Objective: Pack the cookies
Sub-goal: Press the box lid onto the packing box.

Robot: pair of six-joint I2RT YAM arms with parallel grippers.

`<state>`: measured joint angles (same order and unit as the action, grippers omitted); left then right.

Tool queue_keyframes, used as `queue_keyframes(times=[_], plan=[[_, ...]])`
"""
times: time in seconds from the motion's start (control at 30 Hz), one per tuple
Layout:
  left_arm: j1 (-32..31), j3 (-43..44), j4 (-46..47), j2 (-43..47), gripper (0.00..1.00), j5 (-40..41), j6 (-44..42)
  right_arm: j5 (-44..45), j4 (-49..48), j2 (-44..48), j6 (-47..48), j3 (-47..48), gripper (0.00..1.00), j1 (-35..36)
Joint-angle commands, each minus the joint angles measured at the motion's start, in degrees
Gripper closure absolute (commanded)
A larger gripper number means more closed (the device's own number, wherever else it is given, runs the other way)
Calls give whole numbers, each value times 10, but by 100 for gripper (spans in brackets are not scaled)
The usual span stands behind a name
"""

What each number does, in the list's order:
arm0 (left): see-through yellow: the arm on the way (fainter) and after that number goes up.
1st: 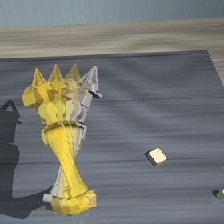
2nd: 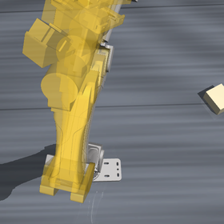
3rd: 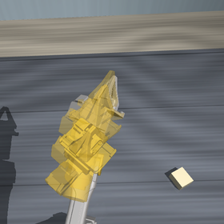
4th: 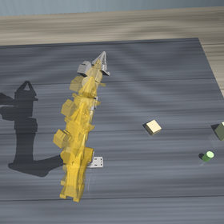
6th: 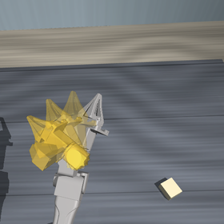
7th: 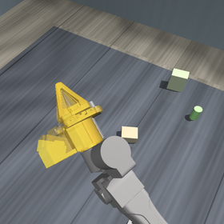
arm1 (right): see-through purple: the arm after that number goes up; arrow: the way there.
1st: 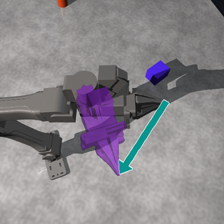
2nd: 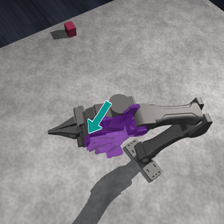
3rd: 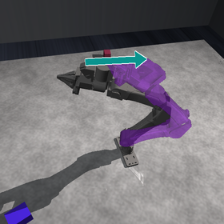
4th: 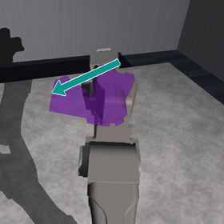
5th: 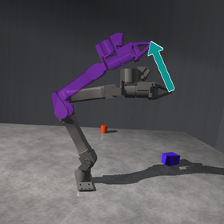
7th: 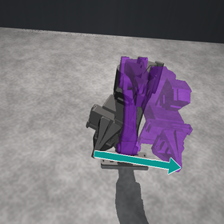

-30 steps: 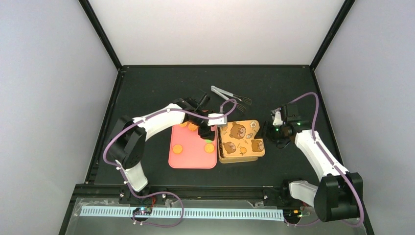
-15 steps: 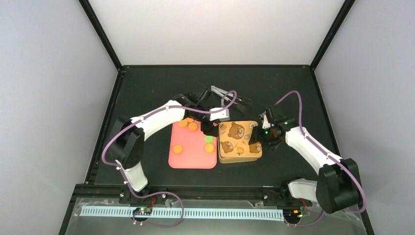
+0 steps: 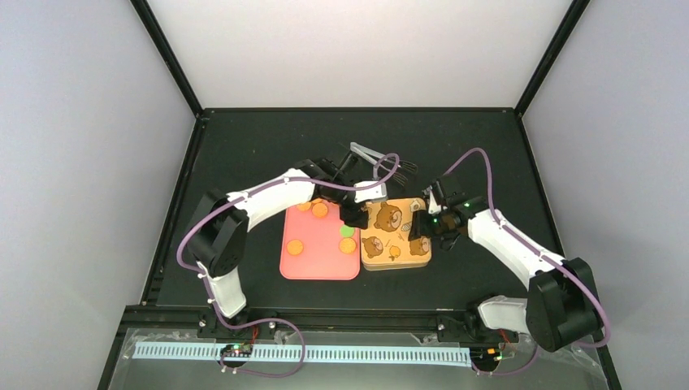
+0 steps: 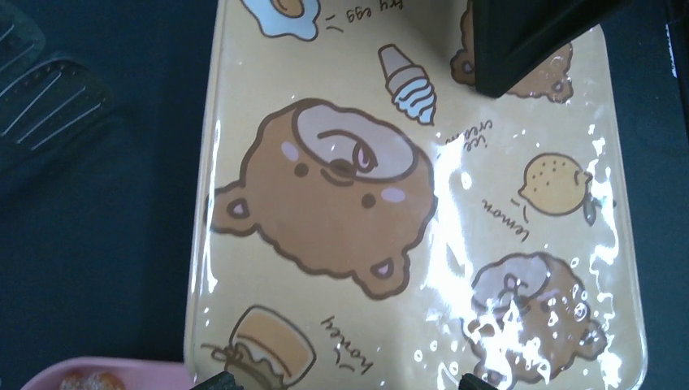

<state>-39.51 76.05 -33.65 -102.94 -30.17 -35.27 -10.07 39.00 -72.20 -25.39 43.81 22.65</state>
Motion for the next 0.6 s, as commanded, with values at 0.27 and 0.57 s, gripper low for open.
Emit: queue_keyframes(times=[0.27,0.57], plan=[[-49,25,35,-40,28,56,-12,38,0,-26,7,24,39,13],[-49,23,31,-54,28,82,-3,5,31,16,22,93,34,-39]])
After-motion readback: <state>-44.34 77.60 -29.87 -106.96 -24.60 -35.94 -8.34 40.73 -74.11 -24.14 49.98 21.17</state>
